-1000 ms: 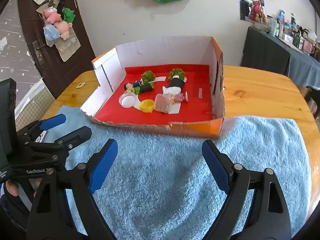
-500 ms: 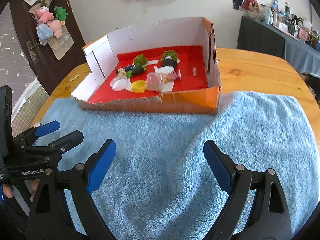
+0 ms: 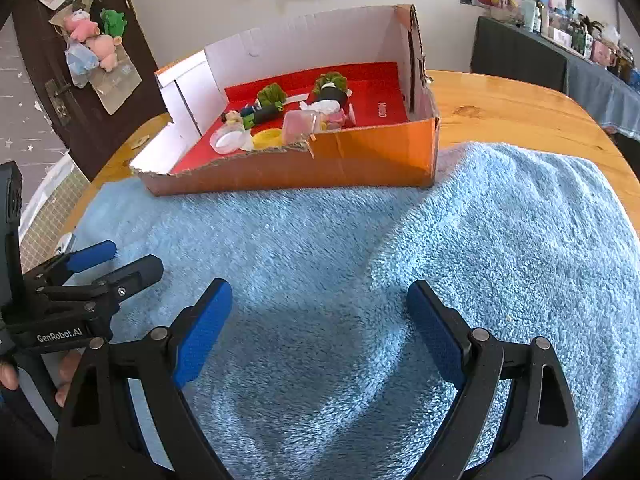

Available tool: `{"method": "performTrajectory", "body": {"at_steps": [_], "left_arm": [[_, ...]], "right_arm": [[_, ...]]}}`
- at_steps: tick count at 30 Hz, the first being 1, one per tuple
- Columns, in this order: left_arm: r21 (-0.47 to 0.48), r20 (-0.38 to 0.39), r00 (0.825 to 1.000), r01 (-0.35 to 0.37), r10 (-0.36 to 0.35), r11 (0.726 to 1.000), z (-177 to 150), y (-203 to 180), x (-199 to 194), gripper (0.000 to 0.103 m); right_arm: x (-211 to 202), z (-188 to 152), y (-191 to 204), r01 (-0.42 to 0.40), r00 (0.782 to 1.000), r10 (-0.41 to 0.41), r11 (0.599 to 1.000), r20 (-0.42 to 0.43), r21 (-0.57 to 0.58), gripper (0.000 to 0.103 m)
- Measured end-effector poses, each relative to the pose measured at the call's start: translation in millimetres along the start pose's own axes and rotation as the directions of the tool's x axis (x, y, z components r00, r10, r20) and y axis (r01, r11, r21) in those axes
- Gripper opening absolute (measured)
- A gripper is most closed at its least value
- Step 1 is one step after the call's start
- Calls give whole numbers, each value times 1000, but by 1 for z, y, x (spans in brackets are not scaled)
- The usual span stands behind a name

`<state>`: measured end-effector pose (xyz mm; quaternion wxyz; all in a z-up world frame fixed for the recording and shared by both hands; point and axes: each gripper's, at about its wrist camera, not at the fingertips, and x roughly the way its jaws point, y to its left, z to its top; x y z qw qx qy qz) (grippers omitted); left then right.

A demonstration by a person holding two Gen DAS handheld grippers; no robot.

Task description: Organize objects

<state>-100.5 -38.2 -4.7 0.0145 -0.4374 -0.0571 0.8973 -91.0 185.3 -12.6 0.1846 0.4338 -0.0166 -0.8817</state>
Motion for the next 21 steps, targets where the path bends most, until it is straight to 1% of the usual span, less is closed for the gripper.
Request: {"method": "performTrajectory", "body": {"at_steps": [4,8,13,21], "left_arm": [[-5,-6,1000,2,-2,1000,-1,1,2,103],[-6,-23,1000,-11,11,1000,-2,1,5,103],[-2,-22,1000,-19,19,1000,-4,1,4,103],[-14,-17,1000,-10,10,1000,-7,5,2,103]], "right_arm": [[1,-1,-1,-2,1000,2,1000,4,5,90],[1,-2,-1,6,1000,-6,1000,6,-3,90],[2,-4,1,21,1000,-20,1000,12,-17,90],[0,-4,-1,6,1000,-6,1000,23,-3,90]]}}
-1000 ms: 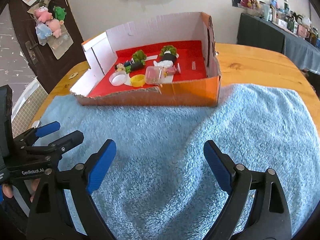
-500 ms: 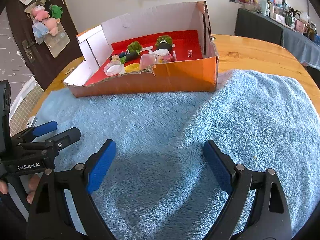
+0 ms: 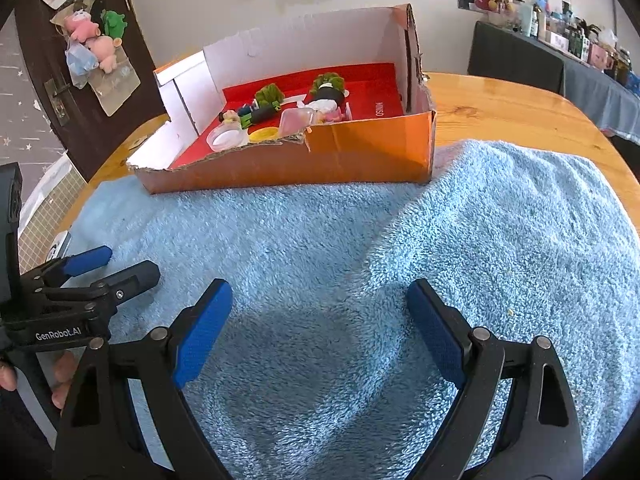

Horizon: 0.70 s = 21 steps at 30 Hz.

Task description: Organize objects

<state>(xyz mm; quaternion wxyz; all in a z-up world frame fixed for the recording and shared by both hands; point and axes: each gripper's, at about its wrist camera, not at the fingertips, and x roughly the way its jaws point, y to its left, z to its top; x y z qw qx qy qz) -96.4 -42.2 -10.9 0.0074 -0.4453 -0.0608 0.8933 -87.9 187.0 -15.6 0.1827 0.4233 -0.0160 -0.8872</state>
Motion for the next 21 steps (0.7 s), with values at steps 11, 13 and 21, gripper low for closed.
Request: {"method": "performTrajectory", "body": {"at_steps": [11,13,21], "left_arm": [[-5,2,1000,21,-21,1000,-2,3,-1,103],[-3,2,1000,18,-18,1000,-2,3,-1,103],[9,-2,1000,3,-3,1000,-2,1,0,103]], "right_arm": [[0,0,1,5,1000,-5,1000,-2,-9,92],[0,0,2,2,1000,-2,1000,0,-7,92],[0,0,2,1,1000,-1,1000,0,-6,92]]}}
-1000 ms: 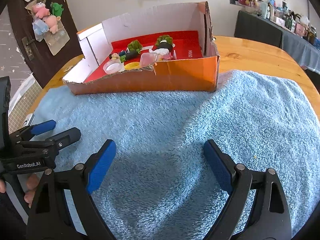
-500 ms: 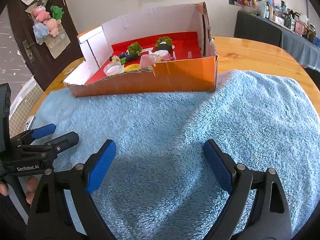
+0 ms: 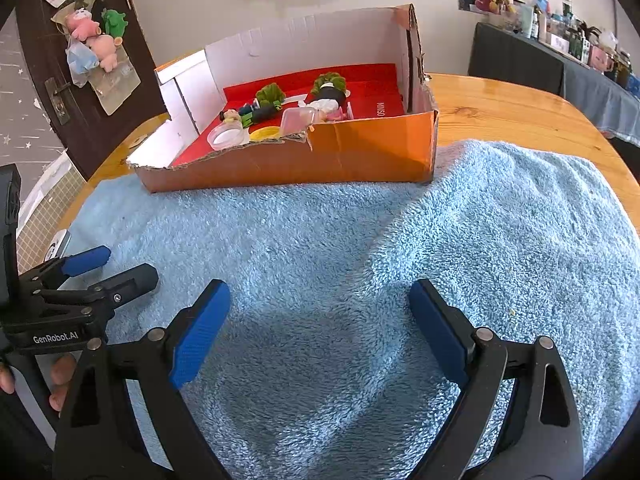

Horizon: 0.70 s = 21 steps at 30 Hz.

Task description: Organize objects

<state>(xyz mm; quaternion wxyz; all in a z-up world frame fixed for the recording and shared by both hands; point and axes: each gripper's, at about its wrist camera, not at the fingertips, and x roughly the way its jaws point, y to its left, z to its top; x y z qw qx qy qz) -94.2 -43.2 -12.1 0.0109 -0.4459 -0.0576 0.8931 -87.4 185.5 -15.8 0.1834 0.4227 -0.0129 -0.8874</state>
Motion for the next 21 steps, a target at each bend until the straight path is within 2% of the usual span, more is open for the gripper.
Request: {"method": "performTrajectory", "body": {"at_steps": [21], "left_arm": [[-13,9,1000,13,-13,1000,-1,2,-1,103]], "right_arm": [[2,1,0,8,1000,-8,1000,-2,-5,93]]}}
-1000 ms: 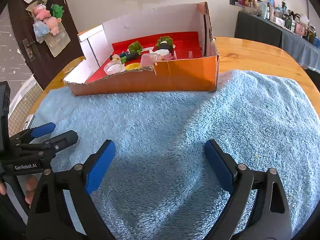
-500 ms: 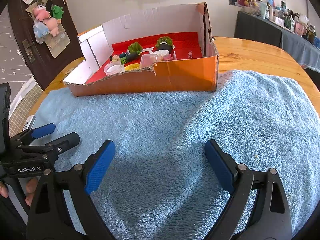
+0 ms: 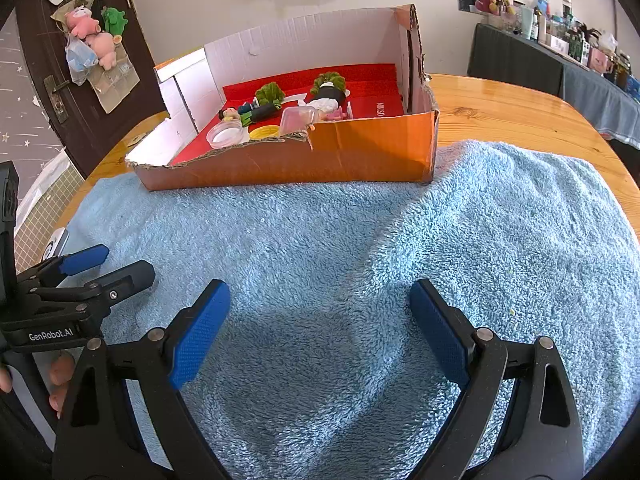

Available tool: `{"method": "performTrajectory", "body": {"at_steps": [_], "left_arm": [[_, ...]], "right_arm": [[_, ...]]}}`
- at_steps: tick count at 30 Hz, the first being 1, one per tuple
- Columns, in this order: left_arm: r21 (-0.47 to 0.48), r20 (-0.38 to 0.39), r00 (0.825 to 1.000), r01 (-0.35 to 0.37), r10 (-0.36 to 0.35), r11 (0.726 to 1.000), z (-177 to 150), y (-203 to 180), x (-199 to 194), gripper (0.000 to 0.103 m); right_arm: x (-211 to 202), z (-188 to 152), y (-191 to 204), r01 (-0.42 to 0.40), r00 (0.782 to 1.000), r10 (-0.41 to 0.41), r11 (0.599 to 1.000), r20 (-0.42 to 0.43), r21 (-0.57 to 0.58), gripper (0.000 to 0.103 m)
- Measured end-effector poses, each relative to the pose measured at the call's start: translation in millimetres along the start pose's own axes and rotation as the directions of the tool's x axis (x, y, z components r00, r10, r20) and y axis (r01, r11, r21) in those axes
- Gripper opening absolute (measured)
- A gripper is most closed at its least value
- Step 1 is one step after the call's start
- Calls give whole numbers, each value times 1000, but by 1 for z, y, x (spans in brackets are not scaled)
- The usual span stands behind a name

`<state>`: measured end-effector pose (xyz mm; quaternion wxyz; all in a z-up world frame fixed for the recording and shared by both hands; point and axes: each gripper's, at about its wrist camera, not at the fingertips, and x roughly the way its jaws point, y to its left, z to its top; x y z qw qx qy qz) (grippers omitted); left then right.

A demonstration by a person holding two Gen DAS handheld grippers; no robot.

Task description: Organize objects

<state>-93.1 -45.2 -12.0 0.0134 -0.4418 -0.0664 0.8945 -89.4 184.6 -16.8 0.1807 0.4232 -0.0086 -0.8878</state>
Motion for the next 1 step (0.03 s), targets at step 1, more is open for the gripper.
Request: {"method": "performTrajectory", "body": {"at_steps": [1], "left_arm": [[1,-1,1000,-2,2,1000,0,-1,0,103]], "right_arm": [[0,0,0,0,1000,0,1000,0,0,92]]}}
